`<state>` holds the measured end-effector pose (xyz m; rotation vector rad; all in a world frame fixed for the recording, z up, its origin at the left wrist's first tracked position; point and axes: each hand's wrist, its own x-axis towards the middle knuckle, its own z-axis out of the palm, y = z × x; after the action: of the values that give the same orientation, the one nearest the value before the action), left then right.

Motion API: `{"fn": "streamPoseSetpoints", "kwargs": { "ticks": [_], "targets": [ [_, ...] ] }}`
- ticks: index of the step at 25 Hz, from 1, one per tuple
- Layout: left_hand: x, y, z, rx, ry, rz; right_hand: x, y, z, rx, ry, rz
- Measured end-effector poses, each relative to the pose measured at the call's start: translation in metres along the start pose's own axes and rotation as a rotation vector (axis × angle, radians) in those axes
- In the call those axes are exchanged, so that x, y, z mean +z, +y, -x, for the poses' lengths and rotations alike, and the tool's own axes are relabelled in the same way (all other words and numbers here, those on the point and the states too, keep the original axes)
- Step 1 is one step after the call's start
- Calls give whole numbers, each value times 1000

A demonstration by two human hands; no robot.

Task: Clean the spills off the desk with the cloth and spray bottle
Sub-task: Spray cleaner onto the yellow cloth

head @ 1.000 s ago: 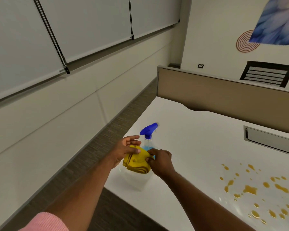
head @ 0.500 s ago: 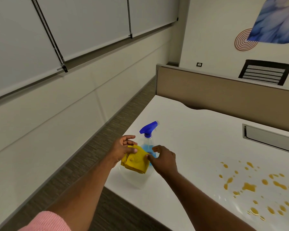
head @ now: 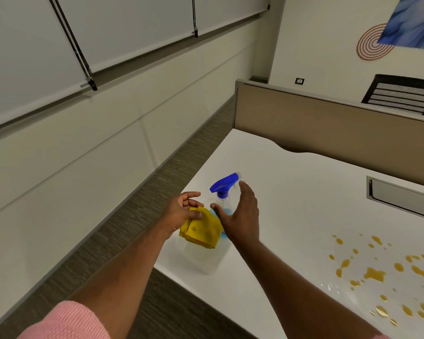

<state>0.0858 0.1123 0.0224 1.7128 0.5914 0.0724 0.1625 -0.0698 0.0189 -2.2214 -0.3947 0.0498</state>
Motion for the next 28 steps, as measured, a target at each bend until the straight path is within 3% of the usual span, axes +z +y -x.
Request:
{"fn": "streamPoseSetpoints", "kwargs": {
  "ticks": [14,22,28],
  "targets": [
    [-13,40,-3,46,5,-38,-8,-29,-18,-91,52,-27],
    [-27,149,12,240,-25,-72,-89,-86,-37,-293,299,-307],
    [4,251,33,451,-25,-44,-180,-107,-46,-403,439,-352]
  ]
}}
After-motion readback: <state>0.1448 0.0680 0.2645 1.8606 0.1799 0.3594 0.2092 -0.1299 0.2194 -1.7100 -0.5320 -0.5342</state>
